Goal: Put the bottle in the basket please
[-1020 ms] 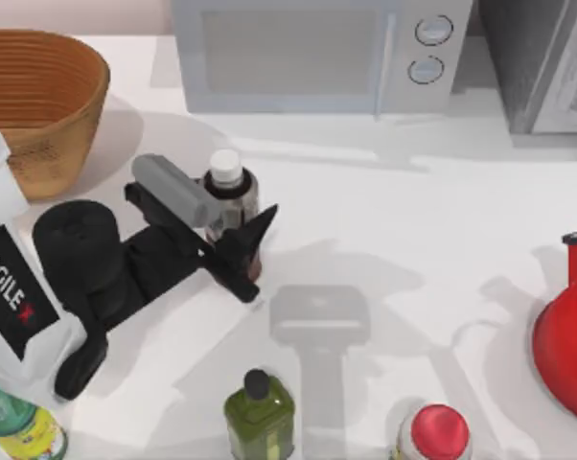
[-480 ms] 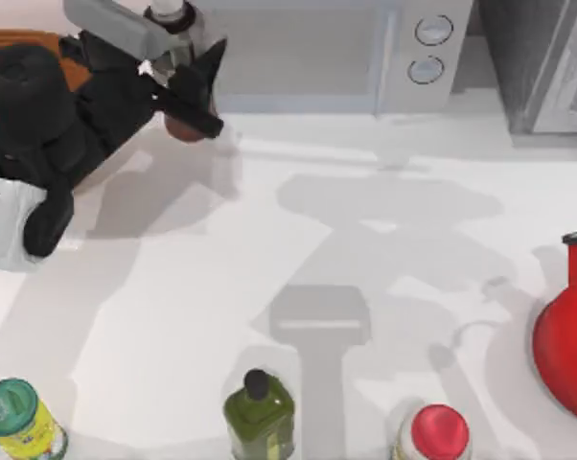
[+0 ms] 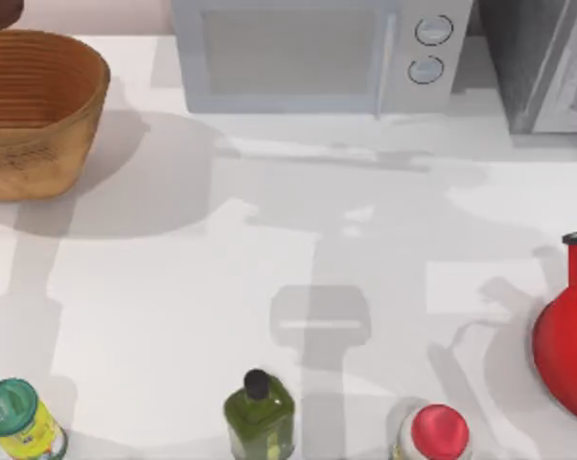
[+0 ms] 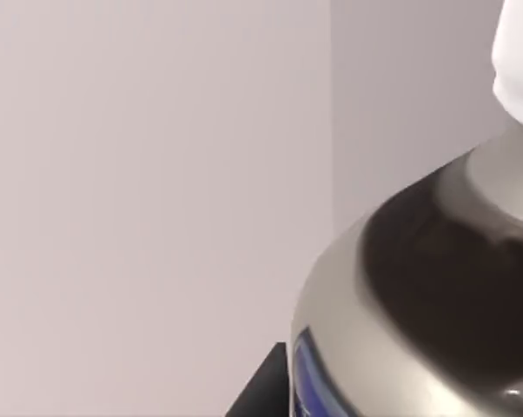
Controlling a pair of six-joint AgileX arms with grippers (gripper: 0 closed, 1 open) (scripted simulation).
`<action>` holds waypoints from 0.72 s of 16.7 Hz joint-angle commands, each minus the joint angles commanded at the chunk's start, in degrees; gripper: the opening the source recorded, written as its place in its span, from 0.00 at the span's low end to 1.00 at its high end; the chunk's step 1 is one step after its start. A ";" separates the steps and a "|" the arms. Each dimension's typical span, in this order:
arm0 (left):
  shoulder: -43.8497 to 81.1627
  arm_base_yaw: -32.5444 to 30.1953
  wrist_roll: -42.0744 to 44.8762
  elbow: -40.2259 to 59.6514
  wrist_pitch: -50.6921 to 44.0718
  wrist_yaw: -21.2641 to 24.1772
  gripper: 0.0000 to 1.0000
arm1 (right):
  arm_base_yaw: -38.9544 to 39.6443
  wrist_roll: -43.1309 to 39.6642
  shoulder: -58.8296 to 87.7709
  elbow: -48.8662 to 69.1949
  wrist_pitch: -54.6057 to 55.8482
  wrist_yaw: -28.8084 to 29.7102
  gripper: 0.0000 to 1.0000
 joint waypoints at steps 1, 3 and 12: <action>-1.50 1.50 -0.62 0.21 -2.78 -1.32 0.00 | 0.00 0.00 0.00 0.00 0.00 0.00 1.00; -3.86 3.89 -1.94 0.07 -6.48 -3.54 0.00 | 0.00 0.00 0.00 0.00 0.00 0.00 1.00; -4.16 5.18 -2.86 0.08 -7.04 -5.08 0.00 | 0.00 0.00 0.00 0.00 0.00 0.00 1.00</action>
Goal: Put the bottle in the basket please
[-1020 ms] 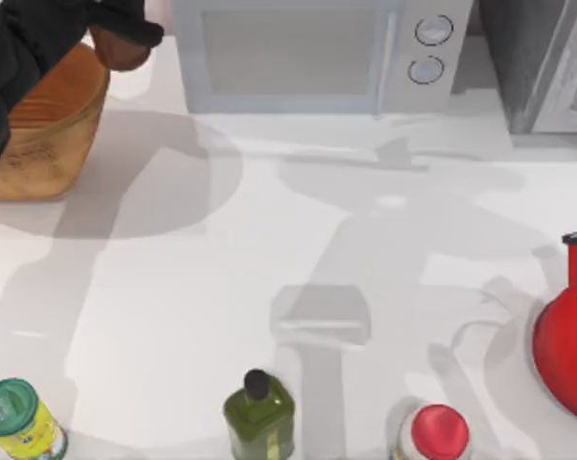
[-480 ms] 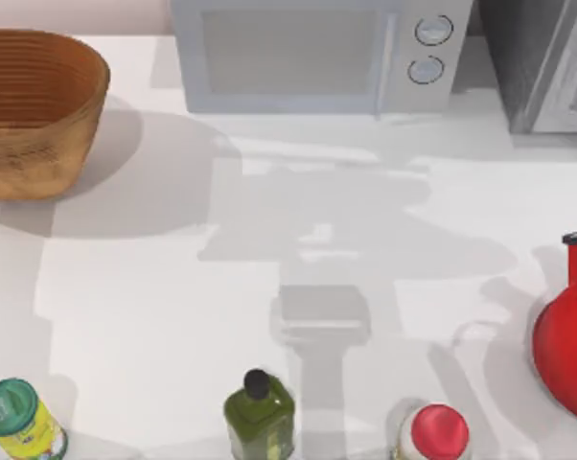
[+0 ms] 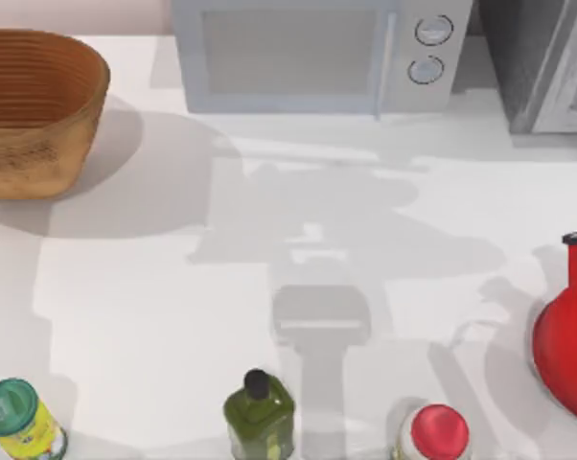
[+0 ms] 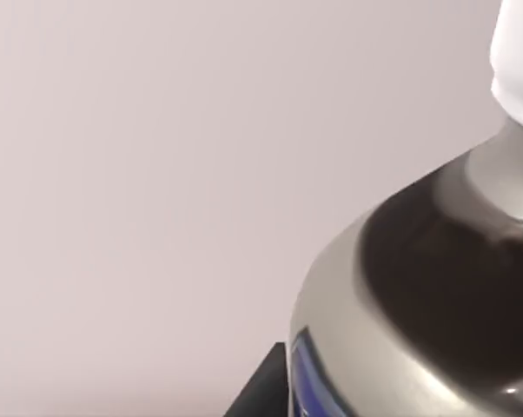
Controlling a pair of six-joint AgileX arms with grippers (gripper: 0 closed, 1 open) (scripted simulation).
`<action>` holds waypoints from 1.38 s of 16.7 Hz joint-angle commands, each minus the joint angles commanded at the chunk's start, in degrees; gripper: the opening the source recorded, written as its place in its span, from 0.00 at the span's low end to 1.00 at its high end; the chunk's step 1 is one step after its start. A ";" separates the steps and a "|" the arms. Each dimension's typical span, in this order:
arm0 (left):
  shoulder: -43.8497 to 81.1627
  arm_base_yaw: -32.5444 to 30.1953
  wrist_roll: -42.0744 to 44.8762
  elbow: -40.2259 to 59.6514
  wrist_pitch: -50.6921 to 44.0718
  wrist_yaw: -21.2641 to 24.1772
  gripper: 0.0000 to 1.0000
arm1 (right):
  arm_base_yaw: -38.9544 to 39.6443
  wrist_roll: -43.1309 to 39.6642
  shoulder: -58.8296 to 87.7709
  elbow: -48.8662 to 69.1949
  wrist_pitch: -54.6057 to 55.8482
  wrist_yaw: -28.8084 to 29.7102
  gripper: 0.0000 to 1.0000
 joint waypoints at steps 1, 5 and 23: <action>1.21 -0.01 -0.01 0.14 1.10 -0.07 0.00 | 0.00 0.00 0.00 0.00 0.00 0.00 1.00; 7.87 -0.21 -0.14 0.64 7.18 -0.35 0.00 | 0.00 0.00 0.00 0.00 0.00 0.00 1.00; 10.87 -0.39 -0.22 0.78 10.11 -0.46 0.90 | 0.00 0.00 0.00 0.00 0.00 0.00 1.00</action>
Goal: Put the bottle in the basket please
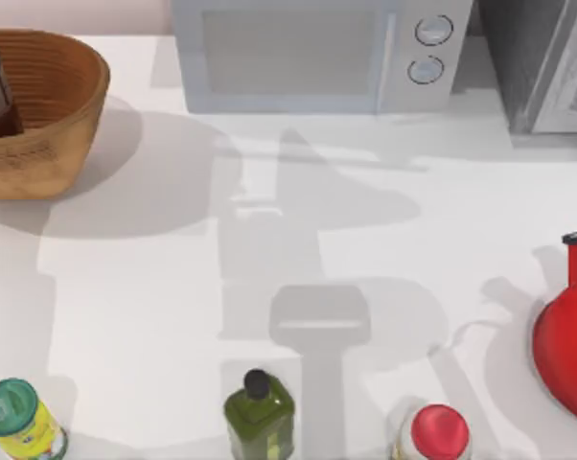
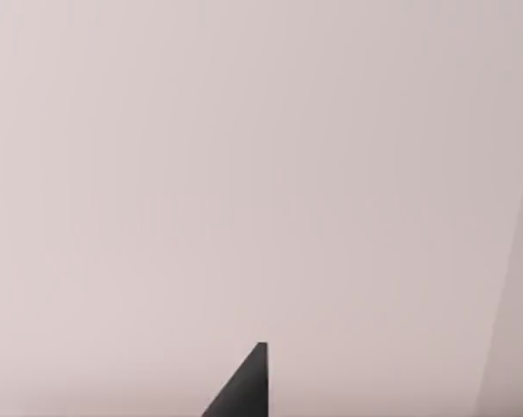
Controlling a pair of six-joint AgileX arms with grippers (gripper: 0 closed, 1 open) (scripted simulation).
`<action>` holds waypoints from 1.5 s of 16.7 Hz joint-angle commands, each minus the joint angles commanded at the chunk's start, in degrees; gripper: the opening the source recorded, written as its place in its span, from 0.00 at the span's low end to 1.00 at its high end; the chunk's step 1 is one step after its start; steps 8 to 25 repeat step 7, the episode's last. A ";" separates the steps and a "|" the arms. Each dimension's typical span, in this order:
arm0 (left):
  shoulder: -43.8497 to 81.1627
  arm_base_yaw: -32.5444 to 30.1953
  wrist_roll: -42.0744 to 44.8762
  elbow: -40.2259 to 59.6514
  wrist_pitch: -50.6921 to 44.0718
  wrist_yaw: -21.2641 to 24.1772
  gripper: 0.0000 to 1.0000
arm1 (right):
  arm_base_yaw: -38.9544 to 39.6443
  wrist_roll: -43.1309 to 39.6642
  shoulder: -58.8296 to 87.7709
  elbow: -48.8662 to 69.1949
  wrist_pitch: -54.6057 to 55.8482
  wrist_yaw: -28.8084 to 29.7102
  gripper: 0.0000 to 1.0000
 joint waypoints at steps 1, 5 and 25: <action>0.00 0.00 0.00 0.00 0.00 0.00 0.98 | 0.00 0.00 0.00 0.00 0.00 0.00 1.00; 0.00 0.00 0.00 0.00 0.00 0.00 1.00 | 0.00 0.00 0.00 0.00 0.00 0.00 1.00; 0.00 0.00 0.00 0.00 0.00 0.00 1.00 | 0.00 0.00 0.00 0.00 0.00 0.00 1.00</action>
